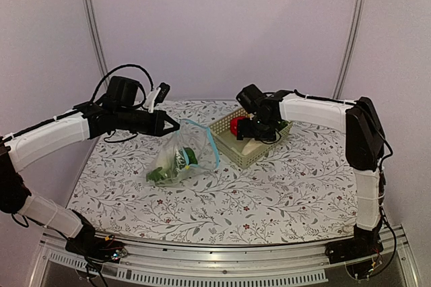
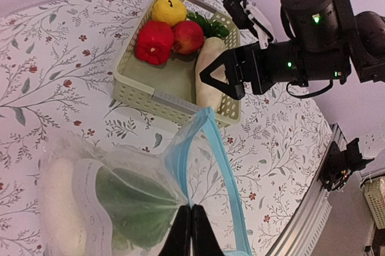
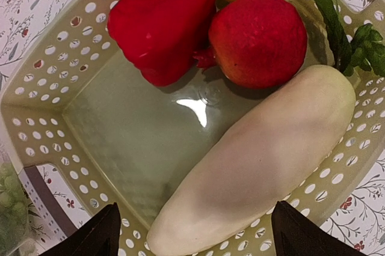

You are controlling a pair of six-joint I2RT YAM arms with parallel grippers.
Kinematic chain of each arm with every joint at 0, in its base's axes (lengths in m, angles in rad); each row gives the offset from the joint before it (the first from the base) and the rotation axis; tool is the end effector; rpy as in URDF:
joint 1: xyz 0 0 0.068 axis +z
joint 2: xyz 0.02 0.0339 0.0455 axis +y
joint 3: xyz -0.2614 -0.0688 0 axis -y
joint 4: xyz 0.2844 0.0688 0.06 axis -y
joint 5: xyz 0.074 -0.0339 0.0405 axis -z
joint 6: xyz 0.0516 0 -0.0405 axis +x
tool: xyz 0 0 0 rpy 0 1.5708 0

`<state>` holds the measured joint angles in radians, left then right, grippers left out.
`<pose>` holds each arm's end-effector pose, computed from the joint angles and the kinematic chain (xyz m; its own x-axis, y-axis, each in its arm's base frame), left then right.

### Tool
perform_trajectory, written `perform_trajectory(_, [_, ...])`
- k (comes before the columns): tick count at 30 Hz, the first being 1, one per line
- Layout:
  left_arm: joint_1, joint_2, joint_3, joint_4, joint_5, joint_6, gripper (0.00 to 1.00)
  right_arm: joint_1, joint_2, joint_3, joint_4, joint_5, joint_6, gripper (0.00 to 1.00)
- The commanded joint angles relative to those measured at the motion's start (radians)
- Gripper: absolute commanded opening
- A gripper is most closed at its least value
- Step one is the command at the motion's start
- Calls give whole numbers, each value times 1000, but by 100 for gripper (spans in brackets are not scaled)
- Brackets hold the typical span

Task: Place the food in the zip-top bag and seal the zipper
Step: Pick up the fake vegetable from the bin.

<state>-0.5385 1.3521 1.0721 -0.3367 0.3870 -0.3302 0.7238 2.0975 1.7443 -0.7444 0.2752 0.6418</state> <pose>0.2927 -0.1975 0.2773 -0.7094 0.0740 -0.7009 0.5383 0.6988 -0.4710 0.3805 0.3175 0.1873 -0.8602 0.0086 -0.5098 -0.0369 0.9962 0.0791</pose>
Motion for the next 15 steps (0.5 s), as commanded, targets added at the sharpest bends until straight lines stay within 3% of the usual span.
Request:
perform_trajectory(1, [9, -22, -5, -2, 1, 7, 0, -23, 39, 9, -27, -18, 24, 88])
perform_trajectory(15, [9, -24, -4, -2, -4, 8, 0, -103, 22, -85, -65, 7, 14, 88])
